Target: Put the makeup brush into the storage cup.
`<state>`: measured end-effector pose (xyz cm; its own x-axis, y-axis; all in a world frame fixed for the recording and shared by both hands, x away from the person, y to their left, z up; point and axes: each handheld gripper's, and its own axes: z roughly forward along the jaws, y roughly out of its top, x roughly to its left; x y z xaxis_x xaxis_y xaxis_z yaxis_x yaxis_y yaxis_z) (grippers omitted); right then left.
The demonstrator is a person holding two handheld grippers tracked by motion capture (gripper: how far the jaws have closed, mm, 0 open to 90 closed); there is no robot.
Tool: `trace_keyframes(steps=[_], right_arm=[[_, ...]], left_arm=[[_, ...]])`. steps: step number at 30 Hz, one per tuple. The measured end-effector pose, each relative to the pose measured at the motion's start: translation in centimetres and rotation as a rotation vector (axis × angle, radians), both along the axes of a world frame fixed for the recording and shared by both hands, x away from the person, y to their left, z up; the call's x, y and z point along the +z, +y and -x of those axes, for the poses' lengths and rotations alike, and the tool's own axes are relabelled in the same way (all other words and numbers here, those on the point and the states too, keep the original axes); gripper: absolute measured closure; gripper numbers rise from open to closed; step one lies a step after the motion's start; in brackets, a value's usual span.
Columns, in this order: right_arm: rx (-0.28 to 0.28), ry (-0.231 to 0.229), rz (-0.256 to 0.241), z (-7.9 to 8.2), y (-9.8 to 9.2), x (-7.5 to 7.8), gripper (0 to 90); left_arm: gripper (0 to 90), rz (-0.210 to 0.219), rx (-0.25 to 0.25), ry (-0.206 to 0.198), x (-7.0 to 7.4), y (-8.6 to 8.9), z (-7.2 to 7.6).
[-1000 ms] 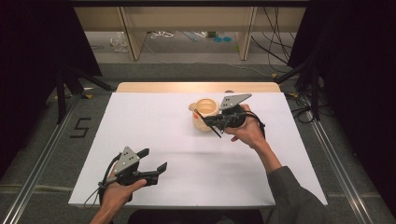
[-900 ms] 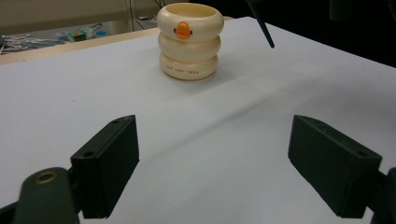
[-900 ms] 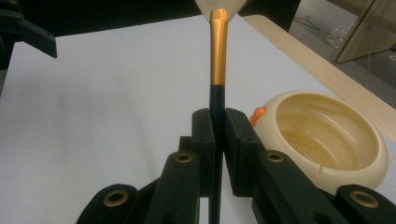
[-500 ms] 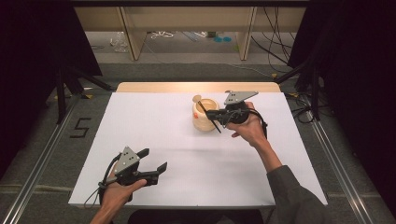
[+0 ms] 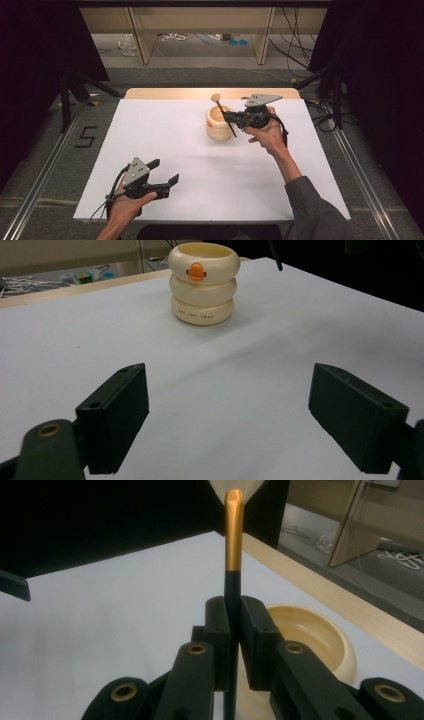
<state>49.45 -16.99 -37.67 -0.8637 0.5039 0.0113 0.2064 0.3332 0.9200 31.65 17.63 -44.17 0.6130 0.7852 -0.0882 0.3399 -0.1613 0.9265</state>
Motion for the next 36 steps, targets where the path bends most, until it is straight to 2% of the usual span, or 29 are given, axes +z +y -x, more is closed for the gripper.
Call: trace_keyframes(steps=[2, 7, 10, 11, 17, 25, 29, 34, 36], right_arm=[[-0.007, 0.009, 0.001, 0.0, -0.1, 0.1, 83.3], [-0.022, -0.01, -0.024, -0.5, 0.1, 0.5, 83.3], [-0.025, 0.0, -0.034, -0.5, 0.1, 0.5, 83.3], [-0.033, -0.013, -0.04, -0.7, 0.1, 0.5, 83.3], [-0.055, -0.014, -0.065, -1.2, 0.2, 0.7, 83.3], [-0.081, -0.02, -0.078, -1.9, 0.2, 1.1, 83.3], [-0.095, -0.019, -0.105, -2.4, 0.4, 1.3, 83.3], [-0.11, -0.018, -0.112, -2.9, 0.6, 1.2, 83.3], [-0.113, -0.014, -0.111, -3.1, 0.7, 1.3, 83.3]], left_arm=[[16.1, 0.001, 0.001, -0.001, 0.0, 0.0, 0.0], [16.1, -0.001, -0.004, 0.0, 0.0, 0.0, 0.0], [16.1, 0.0, 0.002, 0.002, 0.0, 0.1, 0.0], [16.1, -0.002, 0.002, 0.002, 0.0, 0.1, 0.0], [16.1, -0.002, -0.002, 0.001, 0.0, 0.0, 0.0], [16.1, 0.002, -0.007, 0.001, 0.0, 0.0, 0.0], [16.1, 0.008, 0.003, 0.006, 0.0, 0.0, 0.0], [16.1, -0.016, 0.001, -0.019, 0.0, 0.2, -0.2], [16.1, -0.009, 0.008, -0.011, 0.0, 0.2, -0.1]])
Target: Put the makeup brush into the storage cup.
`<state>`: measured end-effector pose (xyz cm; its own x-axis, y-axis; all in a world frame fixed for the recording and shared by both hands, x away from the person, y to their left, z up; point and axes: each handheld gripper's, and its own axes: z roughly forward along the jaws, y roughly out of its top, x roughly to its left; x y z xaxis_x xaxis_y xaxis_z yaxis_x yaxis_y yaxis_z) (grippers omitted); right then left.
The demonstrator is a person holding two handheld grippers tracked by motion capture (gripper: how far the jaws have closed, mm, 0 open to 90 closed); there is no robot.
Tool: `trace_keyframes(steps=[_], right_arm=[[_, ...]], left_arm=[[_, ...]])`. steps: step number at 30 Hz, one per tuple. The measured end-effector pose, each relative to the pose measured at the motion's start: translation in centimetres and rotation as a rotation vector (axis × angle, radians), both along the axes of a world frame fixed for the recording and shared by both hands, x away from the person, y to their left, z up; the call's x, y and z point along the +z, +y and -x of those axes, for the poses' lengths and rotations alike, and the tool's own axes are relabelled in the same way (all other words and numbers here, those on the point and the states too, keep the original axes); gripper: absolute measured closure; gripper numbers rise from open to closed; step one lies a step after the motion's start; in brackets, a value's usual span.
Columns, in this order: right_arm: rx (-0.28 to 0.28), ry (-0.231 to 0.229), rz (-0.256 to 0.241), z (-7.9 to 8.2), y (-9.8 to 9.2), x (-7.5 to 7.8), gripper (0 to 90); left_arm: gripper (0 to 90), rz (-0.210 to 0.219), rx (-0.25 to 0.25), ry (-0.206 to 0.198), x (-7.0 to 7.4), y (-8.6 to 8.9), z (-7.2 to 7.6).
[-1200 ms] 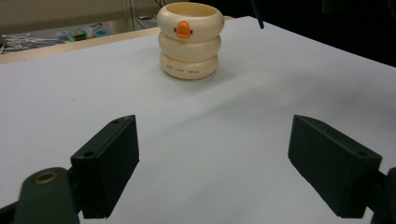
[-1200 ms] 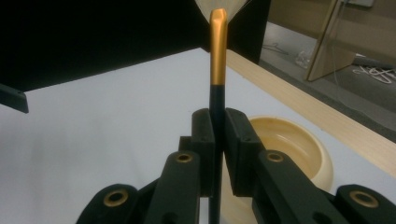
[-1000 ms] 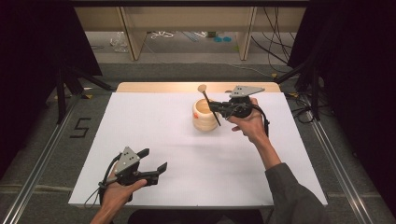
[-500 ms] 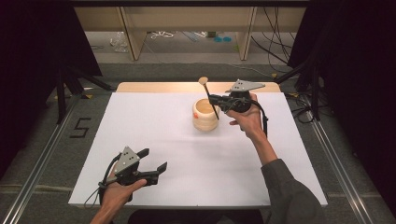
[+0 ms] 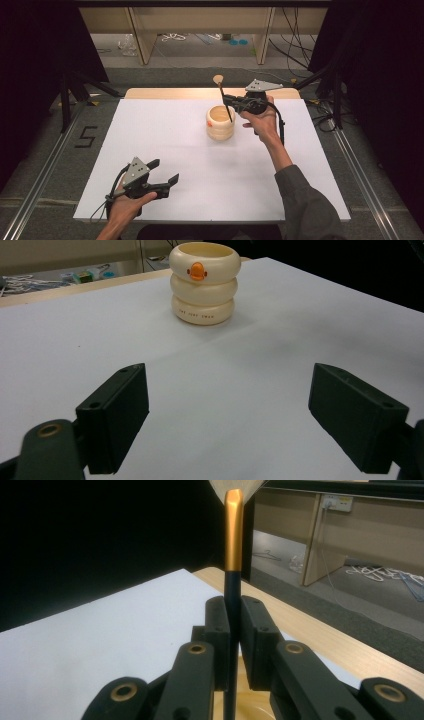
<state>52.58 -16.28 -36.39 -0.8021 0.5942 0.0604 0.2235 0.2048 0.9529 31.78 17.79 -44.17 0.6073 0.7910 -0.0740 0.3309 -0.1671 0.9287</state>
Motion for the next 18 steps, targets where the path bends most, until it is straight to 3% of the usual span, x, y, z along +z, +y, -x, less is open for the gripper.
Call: trace_keyframes(steps=[7, 10, 18], right_arm=[[-0.014, -0.01, 0.001, -0.5, 0.5, 0.3, 83.3], [-0.024, -0.006, -0.005, -0.8, 0.5, 0.1, 83.3], [-0.034, -0.008, -0.004, -1.4, 1.0, 0.0, 83.3]], left_arm=[[16.1, 0.004, -0.002, 0.007, 0.0, -0.1, 0.1], [16.1, 0.037, -0.016, 0.032, -0.1, -0.2, 0.2], [16.0, 0.021, -0.002, 0.022, 0.0, -0.1, 0.1]])
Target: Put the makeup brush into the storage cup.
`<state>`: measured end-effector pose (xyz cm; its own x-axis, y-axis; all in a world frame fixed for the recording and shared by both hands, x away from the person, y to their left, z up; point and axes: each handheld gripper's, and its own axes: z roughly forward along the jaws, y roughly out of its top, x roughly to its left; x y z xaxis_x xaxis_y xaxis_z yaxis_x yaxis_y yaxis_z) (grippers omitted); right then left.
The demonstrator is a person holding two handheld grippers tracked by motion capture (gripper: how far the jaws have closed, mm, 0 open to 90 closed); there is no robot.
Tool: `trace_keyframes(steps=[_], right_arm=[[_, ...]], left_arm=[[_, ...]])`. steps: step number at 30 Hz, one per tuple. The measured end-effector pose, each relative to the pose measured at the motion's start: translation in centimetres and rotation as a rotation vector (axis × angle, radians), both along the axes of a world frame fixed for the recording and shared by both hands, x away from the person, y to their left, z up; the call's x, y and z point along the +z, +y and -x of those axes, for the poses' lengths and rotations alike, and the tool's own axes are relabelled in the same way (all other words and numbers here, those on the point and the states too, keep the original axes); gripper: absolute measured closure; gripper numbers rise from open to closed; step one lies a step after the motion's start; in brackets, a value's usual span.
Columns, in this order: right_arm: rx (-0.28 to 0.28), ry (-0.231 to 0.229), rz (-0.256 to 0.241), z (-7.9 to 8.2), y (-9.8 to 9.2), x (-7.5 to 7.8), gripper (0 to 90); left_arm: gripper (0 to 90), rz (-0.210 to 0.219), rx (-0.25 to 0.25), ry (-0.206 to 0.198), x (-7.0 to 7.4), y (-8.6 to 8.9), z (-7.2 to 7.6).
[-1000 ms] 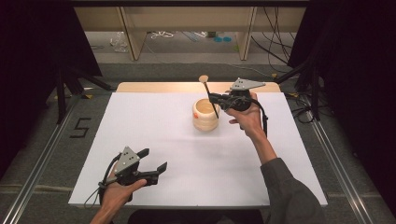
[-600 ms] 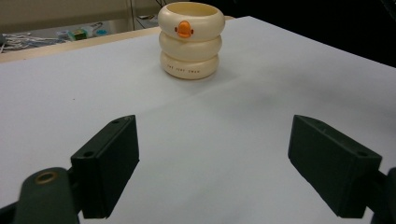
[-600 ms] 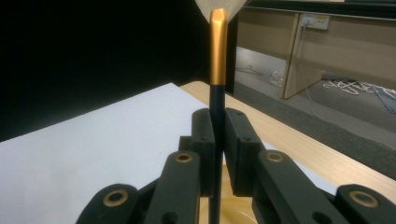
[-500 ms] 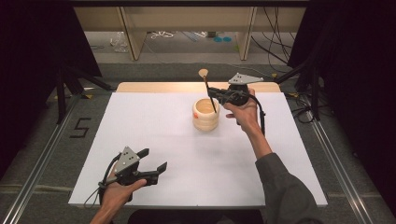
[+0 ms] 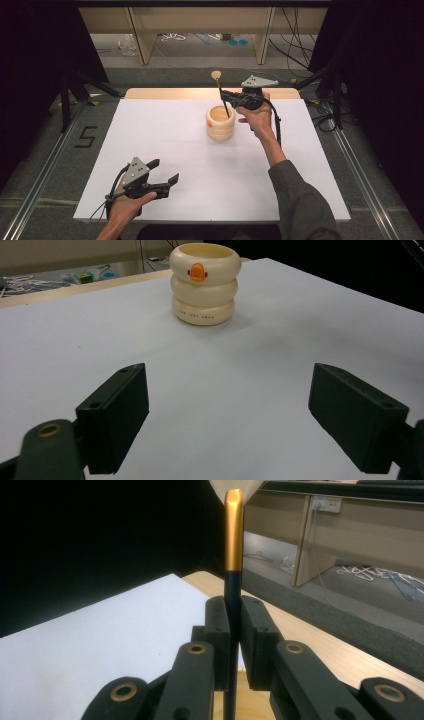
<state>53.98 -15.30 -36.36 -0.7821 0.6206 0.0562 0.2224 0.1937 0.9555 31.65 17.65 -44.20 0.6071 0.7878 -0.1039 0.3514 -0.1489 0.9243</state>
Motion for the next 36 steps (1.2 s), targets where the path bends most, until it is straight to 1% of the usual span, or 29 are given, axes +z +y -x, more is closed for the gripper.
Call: trace_keyframes(steps=[1, 8, 9, 10, 11, 12, 13, 14, 17, 19, 20, 24, 25, 26, 27, 28, 29, 30, 32, 33, 34, 35, 36], right_arm=[[0.002, 0.002, -0.003, 0.0, 0.1, 0.0, 83.3], [-0.003, -0.006, 0.003, -0.4, 0.8, 0.1, 83.3], [-0.005, -0.009, 0.003, -0.4, 0.9, 0.1, 83.3], [-0.007, -0.007, 0.004, -0.5, 1.0, 0.0, 83.3], [-0.004, -0.004, 0.0, -0.6, 1.0, -0.1, 83.3], [-0.012, -0.005, 0.001, -0.6, 1.0, -0.2, 83.3], [-0.007, -0.005, 0.0, -0.7, 1.0, -0.3, 83.3], [-0.015, -0.001, 0.004, -0.7, 1.0, -0.3, 83.3], [-0.015, -0.002, 0.003, -0.9, 1.0, -0.5, 83.3], [-0.017, -0.002, 0.0, -0.8, 1.1, -0.5, 83.3], [-0.017, -0.01, 0.003, -0.9, 1.1, -0.5, 83.3], [-0.022, -0.003, 0.003, -1.0, 1.2, -0.7, 83.3], [-0.021, -0.006, 0.0, -1.0, 1.2, -0.8, 83.3], [-0.027, -0.017, 0.008, -1.1, 1.1, -0.9, 83.3], [-0.027, -0.008, 0.007, -1.1, 1.2, -1.0, 83.3], [-0.031, -0.03, 0.01, -1.2, 1.2, -1.0, 83.3], [-0.025, 0.0, 0.003, -1.1, 1.2, -1.0, 83.3], [-0.03, -0.032, 0.012, -1.3, 1.2, -1.1, 83.3], [-0.025, -0.004, 0.005, -1.2, 1.3, -1.2, 83.3], [-0.032, -0.026, 0.012, -1.3, 1.2, -1.3, 83.2], [-0.029, 0.0, 0.009, -1.2, 1.3, -1.3, 83.3], [-0.033, -0.013, 0.007, -1.3, 1.3, -1.4, 83.3], [-0.03, 0.003, 0.009, -1.2, 1.3, -1.5, 83.3]], left_arm=[[16.1, -0.007, -0.001, -0.005, 0.0, 0.0, 0.0], [16.1, -0.006, -0.003, -0.009, 0.1, 0.0, 0.0], [16.1, -0.018, 0.001, -0.032, 0.1, 0.1, -0.1], [16.1, -0.018, 0.002, -0.029, 0.1, 0.1, -0.1], [16.1, -0.022, 0.003, -0.034, 0.1, 0.2, -0.1], [16.0, -0.032, 0.005, -0.043, 0.1, 0.2, -0.2], [16.1, -0.021, 0.004, -0.032, 0.1, 0.1, -0.1], [16.1, -0.017, 0.002, -0.024, 0.1, 0.1, -0.1], [16.1, -0.011, 0.005, -0.017, 0.1, 0.0, 0.0], [16.1, -0.015, 0.006, -0.017, 0.0, 0.0, 0.0], [16.1, -0.013, 0.0, -0.014, 0.0, 0.0, 0.0], [16.1, -0.006, 0.001, -0.006, 0.0, 0.0, 0.0], [16.0, -0.006, 0.001, -0.004, 0.0, 0.0, 0.0], [16.1, 0.001, -0.003, 0.001, 0.0, 0.0, 0.1], [16.0, 0.001, -0.003, 0.001, 0.0, 0.0, 0.1], [16.0, 0.001, -0.003, 0.002, 0.0, -0.1, 0.1], [16.1, -0.007, -0.007, -0.005, 0.0, 0.0, 0.0], [16.1, -0.009, -0.008, -0.006, 0.0, 0.0, 0.0], [16.0, -0.008, -0.008, -0.005, 0.0, 0.0, 0.0], [16.1, -0.008, -0.008, -0.005, 0.0, 0.0, 0.0], [16.0, -0.007, -0.007, -0.005, 0.0, 0.0, 0.0], [16.1, -0.007, -0.007, -0.004, 0.0, 0.0, 0.1], [16.1, -0.006, -0.007, -0.004, 0.0, 0.0, 0.1]])
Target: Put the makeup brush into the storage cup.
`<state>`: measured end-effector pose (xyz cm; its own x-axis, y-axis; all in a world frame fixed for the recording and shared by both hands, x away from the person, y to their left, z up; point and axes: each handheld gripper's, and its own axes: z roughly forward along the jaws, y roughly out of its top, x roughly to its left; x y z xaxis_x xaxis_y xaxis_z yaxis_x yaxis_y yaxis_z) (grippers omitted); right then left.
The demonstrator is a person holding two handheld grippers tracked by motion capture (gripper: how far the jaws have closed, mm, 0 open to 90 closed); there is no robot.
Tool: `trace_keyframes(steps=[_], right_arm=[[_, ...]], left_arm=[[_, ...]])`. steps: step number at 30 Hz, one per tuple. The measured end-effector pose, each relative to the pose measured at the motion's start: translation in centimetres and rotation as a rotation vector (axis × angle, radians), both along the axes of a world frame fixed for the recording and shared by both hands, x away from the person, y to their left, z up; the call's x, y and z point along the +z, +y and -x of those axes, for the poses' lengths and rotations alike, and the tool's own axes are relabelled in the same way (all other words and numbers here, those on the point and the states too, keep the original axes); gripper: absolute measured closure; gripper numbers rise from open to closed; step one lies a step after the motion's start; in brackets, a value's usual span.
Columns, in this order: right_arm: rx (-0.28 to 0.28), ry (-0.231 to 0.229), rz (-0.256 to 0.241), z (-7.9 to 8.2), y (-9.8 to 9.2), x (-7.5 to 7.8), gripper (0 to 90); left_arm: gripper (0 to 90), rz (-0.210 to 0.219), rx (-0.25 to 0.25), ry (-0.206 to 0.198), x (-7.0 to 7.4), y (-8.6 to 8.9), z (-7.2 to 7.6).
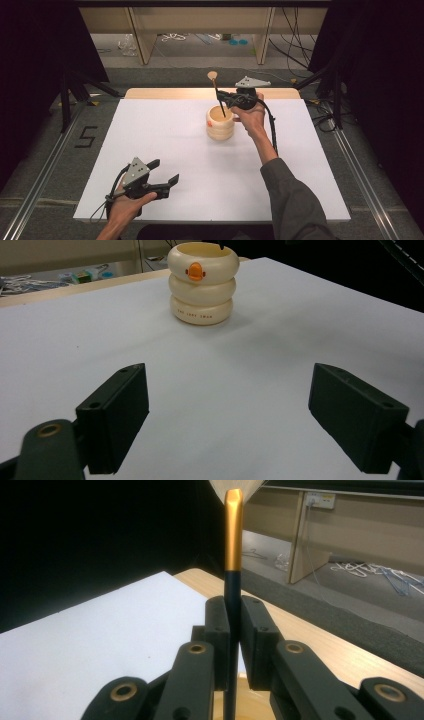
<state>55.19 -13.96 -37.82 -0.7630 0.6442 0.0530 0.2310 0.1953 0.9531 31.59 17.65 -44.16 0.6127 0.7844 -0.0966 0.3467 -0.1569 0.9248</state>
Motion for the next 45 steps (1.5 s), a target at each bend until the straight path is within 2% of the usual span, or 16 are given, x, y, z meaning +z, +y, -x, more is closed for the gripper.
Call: trace_keyframes(steps=[3, 6, 8, 9, 14, 19, 23, 24, 27, 28, 29, 31, 33, 37, 40, 45], right_arm=[[-0.003, -0.025, -0.002, -0.2, 0.1, -0.2, 83.2], [-0.001, 0.005, -0.005, -0.1, 0.1, -0.4, 83.3], [-0.013, -0.028, -0.004, -0.3, 0.1, -0.6, 83.3], [-0.01, 0.0, -0.009, -0.1, 0.0, -0.8, 83.3], [-0.016, 0.016, -0.009, -0.1, -0.3, -1.6, 83.2], [-0.02, -0.015, -0.009, -0.2, -0.3, -1.9, 83.3], [-0.026, -0.011, -0.015, -0.2, -0.3, -2.4, 83.3], [-0.027, 0.018, -0.011, 0.0, -0.4, -2.5, 83.3], [-0.03, -0.005, -0.01, -0.1, -0.5, -3.0, 83.2], [-0.025, 0.019, -0.017, 0.0, -0.4, -3.1, 83.3], [-0.028, -0.01, -0.015, -0.2, -0.4, -3.2, 83.3], [-0.025, 0.023, -0.016, 0.0, -0.4, -3.2, 83.2], [-0.029, -0.003, -0.009, -0.1, -0.4, -3.3, 83.3], [-0.028, 0.024, -0.011, 0.0, -0.3, -3.4, 83.2], [-0.03, -0.01, -0.018, -0.2, -0.1, -3.7, 83.2], [-0.034, 0.008, -0.005, -0.1, -0.2, -3.9, 83.2]], left_arm=[[16.1, 0.008, 0.005, 0.006, 0.0, 0.0, 0.0], [16.1, 0.003, 0.001, 0.0, 0.0, 0.0, 0.0], [16.1, 0.003, 0.001, 0.001, 0.0, 0.0, 0.0], [16.1, 0.003, 0.002, 0.001, 0.0, 0.0, 0.0], [16.0, -0.008, -0.005, -0.004, 0.0, 0.0, -0.1], [16.0, -0.009, -0.004, -0.004, 0.0, 0.0, -0.1], [16.1, 0.008, 0.004, 0.006, 0.0, 0.0, 0.0], [16.1, 0.008, 0.004, 0.006, 0.0, 0.0, 0.0], [16.1, -0.007, -0.004, -0.005, 0.0, 0.0, 0.0], [16.0, -0.007, -0.004, -0.004, 0.0, 0.0, 0.0], [16.0, -0.008, -0.004, -0.004, 0.0, 0.0, 0.0], [16.0, -0.008, -0.004, -0.004, 0.0, 0.0, 0.0], [16.1, -0.007, -0.004, -0.005, 0.0, 0.0, 0.0], [16.0, -0.001, -0.002, -0.001, 0.0, 0.0, 0.0], [16.0, -0.001, -0.002, -0.002, 0.0, 0.0, 0.0], [16.0, -0.001, -0.001, -0.001, 0.0, 0.0, 0.0]])
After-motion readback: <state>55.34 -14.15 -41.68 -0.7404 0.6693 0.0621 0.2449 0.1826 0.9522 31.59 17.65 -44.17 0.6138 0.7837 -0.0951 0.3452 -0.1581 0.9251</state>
